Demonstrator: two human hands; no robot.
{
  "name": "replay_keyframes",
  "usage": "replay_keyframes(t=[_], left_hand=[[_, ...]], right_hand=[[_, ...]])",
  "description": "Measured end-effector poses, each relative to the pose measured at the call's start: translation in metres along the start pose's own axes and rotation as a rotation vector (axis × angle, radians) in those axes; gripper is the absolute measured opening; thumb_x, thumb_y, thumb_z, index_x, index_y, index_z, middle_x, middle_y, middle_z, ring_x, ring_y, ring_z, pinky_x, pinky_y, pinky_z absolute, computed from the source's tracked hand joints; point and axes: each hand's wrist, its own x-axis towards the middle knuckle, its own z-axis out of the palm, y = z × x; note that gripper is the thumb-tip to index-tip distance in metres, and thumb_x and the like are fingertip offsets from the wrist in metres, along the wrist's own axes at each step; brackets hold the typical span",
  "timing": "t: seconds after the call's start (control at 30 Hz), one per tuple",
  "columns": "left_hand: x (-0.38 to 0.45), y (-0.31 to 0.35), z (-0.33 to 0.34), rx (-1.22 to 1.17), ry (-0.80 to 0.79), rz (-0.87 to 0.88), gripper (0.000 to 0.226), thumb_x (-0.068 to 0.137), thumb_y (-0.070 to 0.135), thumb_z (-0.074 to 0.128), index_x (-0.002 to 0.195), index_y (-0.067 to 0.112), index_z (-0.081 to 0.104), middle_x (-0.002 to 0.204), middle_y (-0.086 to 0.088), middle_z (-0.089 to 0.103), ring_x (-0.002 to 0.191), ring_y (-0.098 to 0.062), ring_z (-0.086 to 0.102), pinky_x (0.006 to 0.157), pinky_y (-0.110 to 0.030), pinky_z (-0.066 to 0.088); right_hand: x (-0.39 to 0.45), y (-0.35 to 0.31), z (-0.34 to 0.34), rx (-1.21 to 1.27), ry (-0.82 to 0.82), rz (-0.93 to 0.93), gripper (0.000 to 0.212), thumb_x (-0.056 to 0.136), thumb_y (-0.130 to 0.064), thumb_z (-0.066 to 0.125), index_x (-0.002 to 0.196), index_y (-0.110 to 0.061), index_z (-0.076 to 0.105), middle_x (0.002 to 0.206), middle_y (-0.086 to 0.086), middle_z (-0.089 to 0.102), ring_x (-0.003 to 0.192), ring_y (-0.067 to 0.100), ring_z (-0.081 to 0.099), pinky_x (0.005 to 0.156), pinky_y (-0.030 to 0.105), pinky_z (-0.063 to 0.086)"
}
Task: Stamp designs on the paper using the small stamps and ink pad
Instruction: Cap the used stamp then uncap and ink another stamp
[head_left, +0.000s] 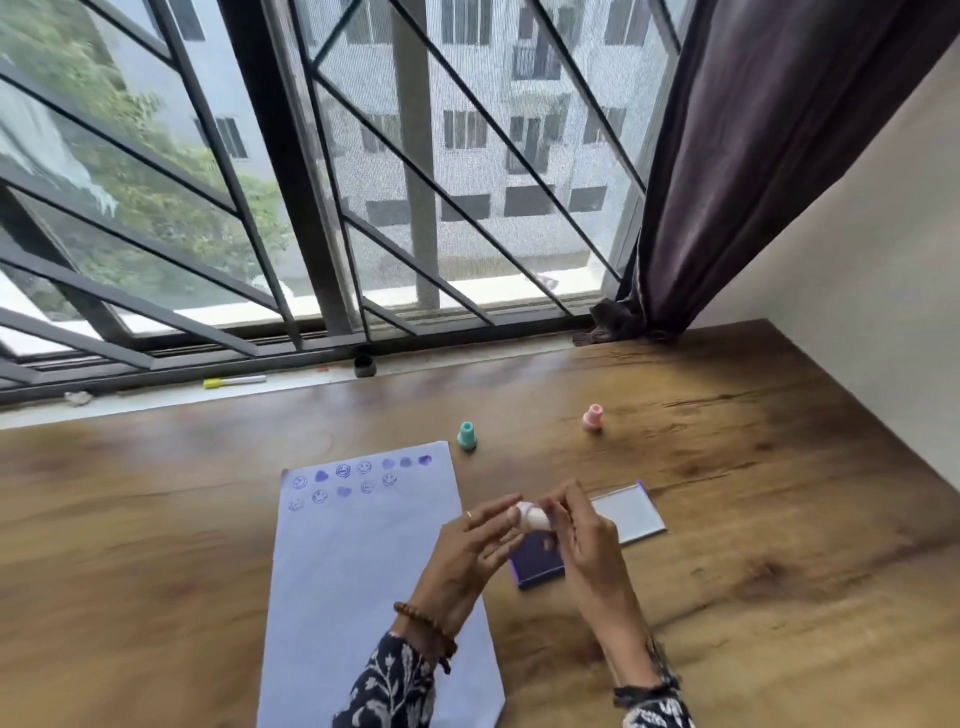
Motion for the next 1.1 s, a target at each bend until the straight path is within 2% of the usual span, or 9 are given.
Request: replay_keyframes(t=[0.1, 0.17, 0.23, 0.37, 0.47, 0.63, 0.73, 0.87, 1.1], left_hand=[[0.0, 0.003, -0.002, -0.043, 0.007, -0.001, 0.024, 0.067, 0.013, 0.067, 0.091, 0.007, 0.071, 0.088, -0.008, 0.077, 0.081, -0.015, 0.072, 0.065, -0.017, 0.057], [0.0, 0.007, -0.004, -0.03, 0.001, 0.021, 0.023, 0.066, 0.012, 0.068, 0.089, 0.008, 0.073, 0.088, -0.007, 0.077, 0.081, -0.014, 0.072, 0.065, -0.016, 0.057], [0.0, 0.009, -0.003, -0.018, -0.008, 0.043, 0.022, 0.065, 0.013, 0.068, 0.086, 0.008, 0.074, 0.087, -0.006, 0.077, 0.08, -0.013, 0.072, 0.066, -0.016, 0.057], [0.001, 0.01, -0.001, 0.049, 0.008, 0.081, 0.023, 0.066, 0.013, 0.068, 0.088, 0.008, 0.072, 0.083, -0.005, 0.077, 0.079, -0.012, 0.071, 0.066, -0.015, 0.057], [0.002, 0.012, -0.005, 0.12, 0.016, 0.128, 0.017, 0.076, 0.005, 0.065, 0.091, 0.01, 0.072, 0.084, -0.002, 0.077, 0.082, -0.011, 0.071, 0.069, -0.014, 0.056], [0.015, 0.016, -0.018, 0.869, 0.263, 0.397, 0.017, 0.073, 0.006, 0.073, 0.089, 0.013, 0.073, 0.087, -0.009, 0.073, 0.084, -0.019, 0.068, 0.079, -0.024, 0.054], [0.027, 0.013, -0.024, 1.204, 0.256, 0.502, 0.02, 0.083, 0.001, 0.058, 0.099, 0.008, 0.068, 0.1, -0.013, 0.065, 0.096, -0.025, 0.059, 0.078, -0.014, 0.04], [0.035, 0.006, -0.031, 1.375, 0.178, 0.513, 0.022, 0.09, 0.01, 0.05, 0.106, 0.011, 0.065, 0.108, -0.009, 0.064, 0.104, -0.024, 0.052, 0.076, -0.014, 0.031], [0.022, -0.008, -0.037, 1.557, 0.084, 0.555, 0.055, 0.076, 0.048, 0.065, 0.124, 0.022, 0.054, 0.142, -0.002, 0.043, 0.134, -0.022, 0.031, 0.113, -0.029, 0.024]], right_hand=[[-0.004, -0.004, 0.007, 0.014, -0.036, 0.005, 0.02, 0.085, -0.057, 0.035, 0.082, -0.039, 0.043, 0.066, -0.013, 0.057, 0.066, -0.003, 0.057, 0.055, 0.011, 0.039], [-0.006, -0.005, 0.012, 0.021, -0.052, 0.013, 0.007, 0.092, -0.044, 0.041, 0.086, -0.041, 0.04, 0.077, -0.015, 0.06, 0.075, -0.006, 0.059, 0.058, 0.008, 0.041], [-0.007, -0.006, 0.018, 0.068, 0.005, 0.028, 0.014, 0.095, -0.029, 0.045, 0.084, -0.036, 0.041, 0.082, -0.014, 0.062, 0.078, -0.007, 0.059, 0.06, 0.005, 0.04], [-0.005, -0.014, 0.029, 0.177, 0.158, 0.132, 0.017, 0.093, -0.026, 0.046, 0.077, -0.026, 0.043, 0.067, -0.01, 0.056, 0.061, -0.007, 0.056, 0.052, 0.005, 0.037], [-0.002, -0.01, 0.032, 0.408, 0.228, 0.351, 0.03, 0.095, -0.035, 0.039, 0.075, -0.015, 0.048, 0.057, -0.003, 0.041, 0.046, 0.004, 0.037, 0.046, 0.015, 0.031], [0.006, -0.007, 0.024, 1.143, 0.232, 0.756, 0.037, 0.097, -0.025, 0.04, 0.064, -0.01, 0.048, 0.037, -0.003, 0.041, 0.031, 0.007, 0.034, 0.032, 0.017, 0.028], [0.001, -0.005, 0.021, 1.336, 0.155, 0.846, 0.029, 0.095, -0.016, 0.039, 0.073, -0.007, 0.055, 0.047, 0.002, 0.05, 0.037, 0.008, 0.043, 0.034, 0.015, 0.038], [-0.003, 0.004, 0.016, 1.396, 0.205, 0.864, 0.026, 0.094, -0.011, 0.042, 0.077, -0.002, 0.059, 0.052, 0.007, 0.06, 0.04, 0.011, 0.055, 0.04, 0.017, 0.05], [-0.006, 0.024, 0.001, 1.097, 0.233, 0.715, 0.025, 0.089, -0.006, 0.049, 0.072, -0.01, 0.067, 0.056, 0.003, 0.069, 0.051, 0.006, 0.063, 0.048, 0.016, 0.054]])
